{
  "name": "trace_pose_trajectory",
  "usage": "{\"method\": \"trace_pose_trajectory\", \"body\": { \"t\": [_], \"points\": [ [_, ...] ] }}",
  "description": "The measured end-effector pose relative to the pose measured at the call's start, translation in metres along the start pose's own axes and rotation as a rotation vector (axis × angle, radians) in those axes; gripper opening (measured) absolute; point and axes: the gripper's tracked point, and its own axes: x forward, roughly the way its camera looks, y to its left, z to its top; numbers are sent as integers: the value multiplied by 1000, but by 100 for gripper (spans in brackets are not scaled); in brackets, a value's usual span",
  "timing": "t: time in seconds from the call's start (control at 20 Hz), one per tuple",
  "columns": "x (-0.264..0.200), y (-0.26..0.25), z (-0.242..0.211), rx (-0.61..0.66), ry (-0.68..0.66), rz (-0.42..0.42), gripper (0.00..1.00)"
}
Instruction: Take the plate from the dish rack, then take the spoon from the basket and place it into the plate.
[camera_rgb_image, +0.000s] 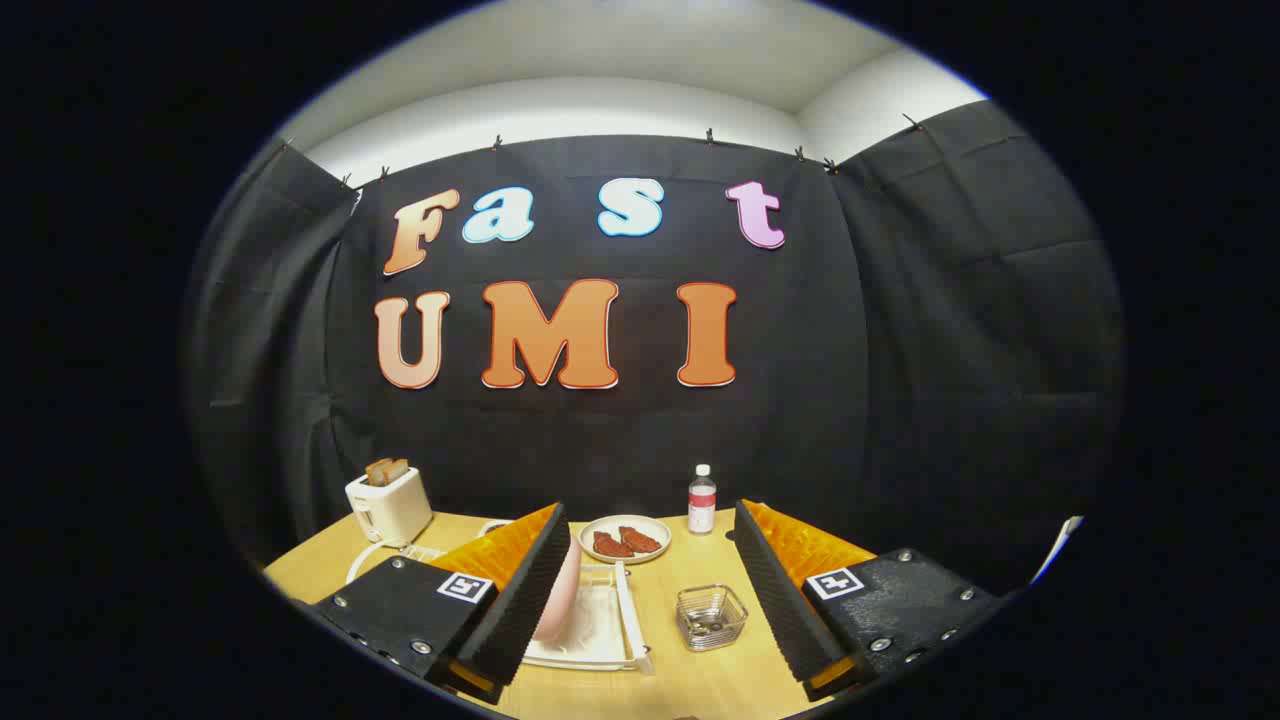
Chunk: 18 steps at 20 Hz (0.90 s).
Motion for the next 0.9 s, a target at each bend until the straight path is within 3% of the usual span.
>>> {"method": "trace_pose_trajectory", "body": {
  "t": [0.5, 0.9],
  "points": [
    [-16, 37, 5, -26, 14, 9, 98],
    [-1, 43, 2, -26, 39, 40, 98]
  ]
}}
